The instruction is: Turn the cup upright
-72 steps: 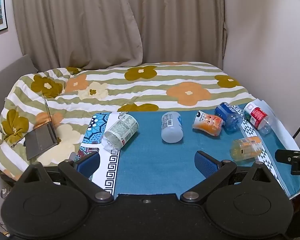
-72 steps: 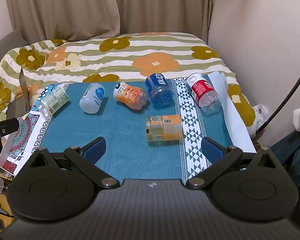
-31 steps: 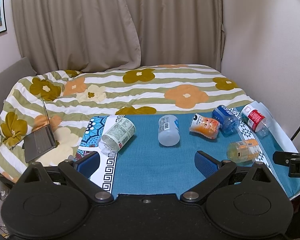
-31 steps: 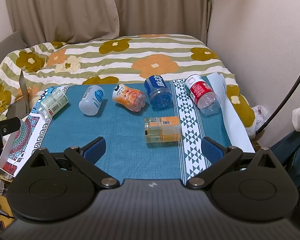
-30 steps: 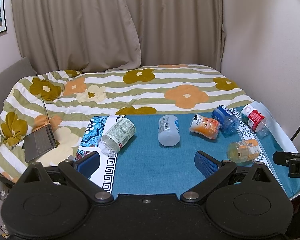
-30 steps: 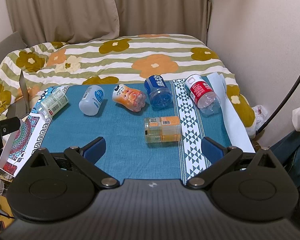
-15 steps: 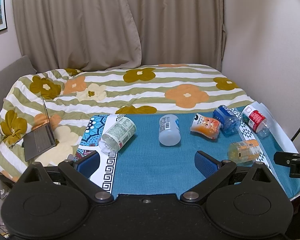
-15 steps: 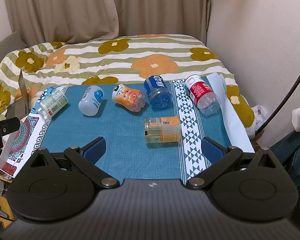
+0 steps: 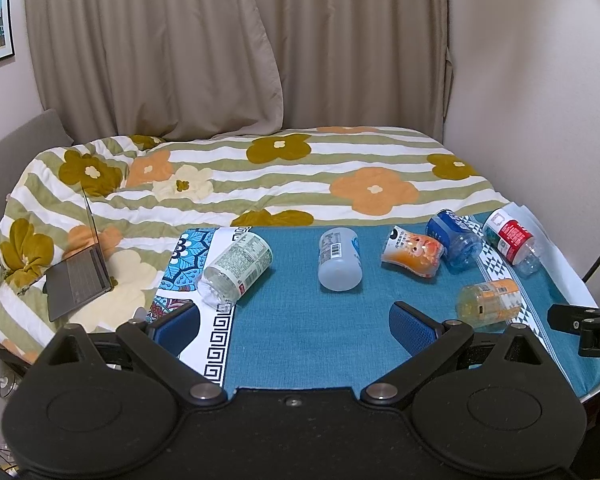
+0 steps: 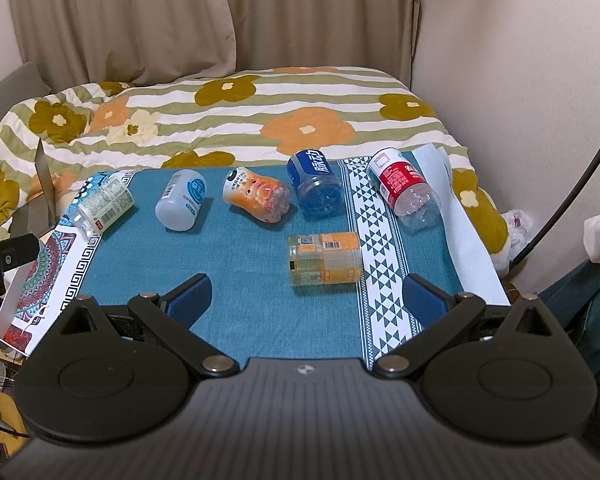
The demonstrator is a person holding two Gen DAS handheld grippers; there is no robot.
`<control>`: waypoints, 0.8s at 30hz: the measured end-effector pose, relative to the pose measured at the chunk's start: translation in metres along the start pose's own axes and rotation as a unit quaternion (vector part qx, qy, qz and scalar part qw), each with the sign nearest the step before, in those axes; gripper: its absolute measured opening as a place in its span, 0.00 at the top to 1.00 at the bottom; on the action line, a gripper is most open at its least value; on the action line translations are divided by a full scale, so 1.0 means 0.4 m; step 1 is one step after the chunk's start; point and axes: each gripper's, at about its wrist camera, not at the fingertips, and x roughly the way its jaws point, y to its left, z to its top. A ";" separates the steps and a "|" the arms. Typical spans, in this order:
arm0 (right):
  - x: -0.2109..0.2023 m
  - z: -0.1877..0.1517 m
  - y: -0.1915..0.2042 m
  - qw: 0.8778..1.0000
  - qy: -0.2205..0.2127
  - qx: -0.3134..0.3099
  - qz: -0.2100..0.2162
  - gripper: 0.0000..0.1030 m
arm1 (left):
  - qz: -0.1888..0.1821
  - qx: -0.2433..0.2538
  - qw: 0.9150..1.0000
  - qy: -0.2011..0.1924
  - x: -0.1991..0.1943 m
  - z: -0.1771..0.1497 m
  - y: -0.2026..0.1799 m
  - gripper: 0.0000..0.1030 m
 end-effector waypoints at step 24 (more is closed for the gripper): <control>0.005 0.003 0.000 1.000 0.001 -0.001 0.002 0.00 | 0.001 0.002 1.000 0.002 0.004 -0.001 -0.008 0.01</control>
